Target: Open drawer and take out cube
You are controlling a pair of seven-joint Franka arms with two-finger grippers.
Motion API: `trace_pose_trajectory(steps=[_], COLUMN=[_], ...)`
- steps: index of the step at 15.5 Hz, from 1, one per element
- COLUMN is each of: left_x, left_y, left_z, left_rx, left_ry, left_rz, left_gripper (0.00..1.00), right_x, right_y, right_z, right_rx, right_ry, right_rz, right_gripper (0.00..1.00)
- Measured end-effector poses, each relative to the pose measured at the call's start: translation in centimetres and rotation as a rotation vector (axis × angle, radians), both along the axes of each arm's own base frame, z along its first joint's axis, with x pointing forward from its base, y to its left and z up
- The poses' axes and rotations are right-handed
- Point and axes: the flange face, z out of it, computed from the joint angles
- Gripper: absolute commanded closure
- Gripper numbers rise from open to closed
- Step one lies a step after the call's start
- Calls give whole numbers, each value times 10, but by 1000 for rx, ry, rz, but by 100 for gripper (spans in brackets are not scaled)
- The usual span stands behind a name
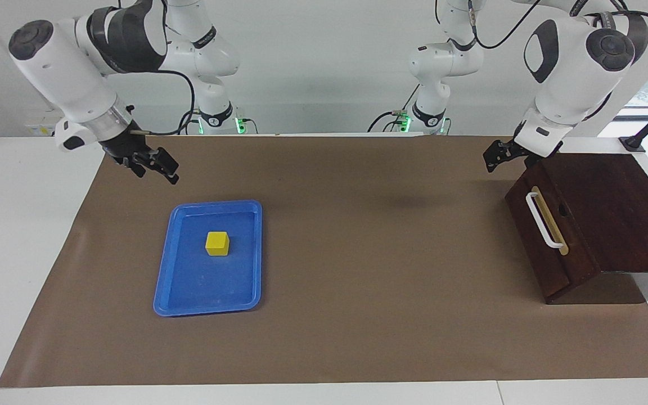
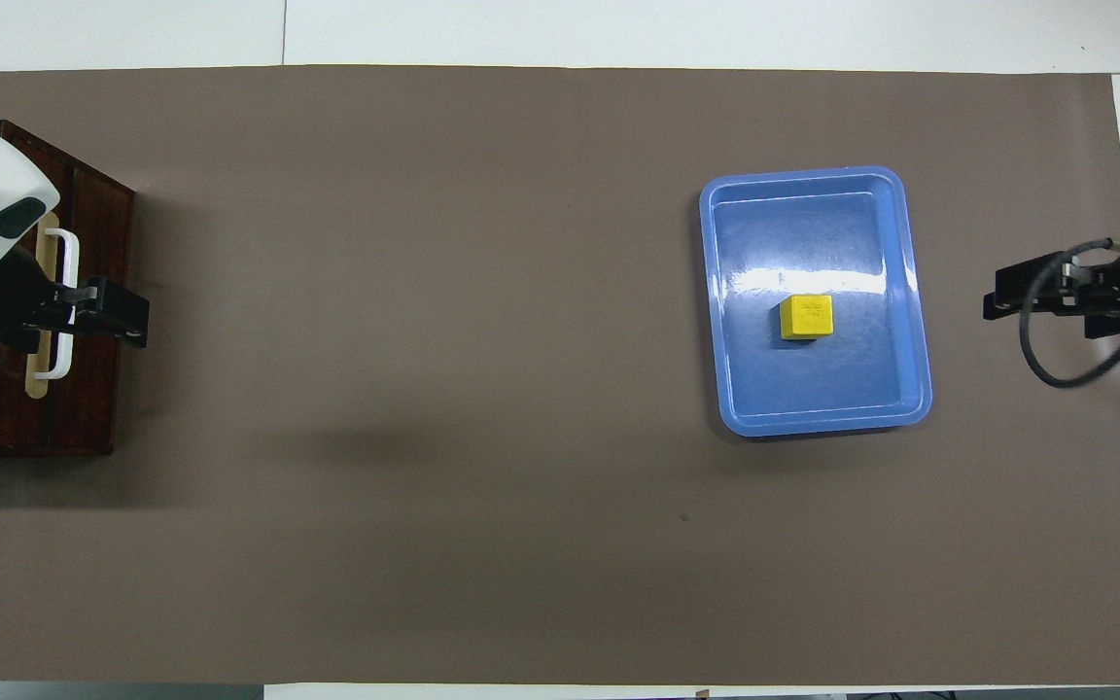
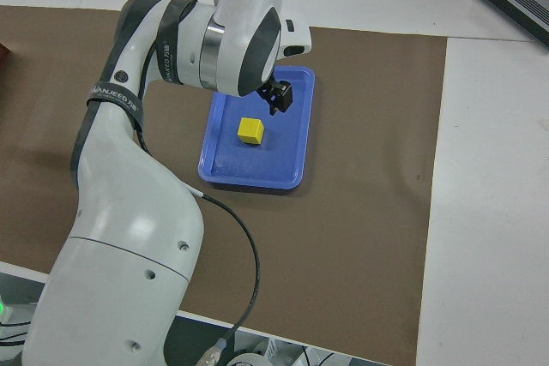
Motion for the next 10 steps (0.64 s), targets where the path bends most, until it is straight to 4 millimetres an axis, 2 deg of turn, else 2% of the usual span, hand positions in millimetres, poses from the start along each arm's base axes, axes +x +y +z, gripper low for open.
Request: trace_pose_trajectory(steps=[2,4,6,10], left_x=[-3,-6,-8,-7], left_y=[-7,-12,-17,-18], left_z=[9,14,16,20], left_rx=[0,-2,-1,-5], left_ry=[-7,-14,-12,-21], left_rz=[-12,-23,-32,-50], left_gripper=[0,0,0,0], right_x=[-6,-4,1,7], right_y=[-7,-14,-19,-29], right_z=[28,42,39,16], right_rx=[-74,-111,-108,-89], right_ry=[-23,-34,-20,43], right_rz=[171,282,305,281], right_gripper=[0,0,0,0])
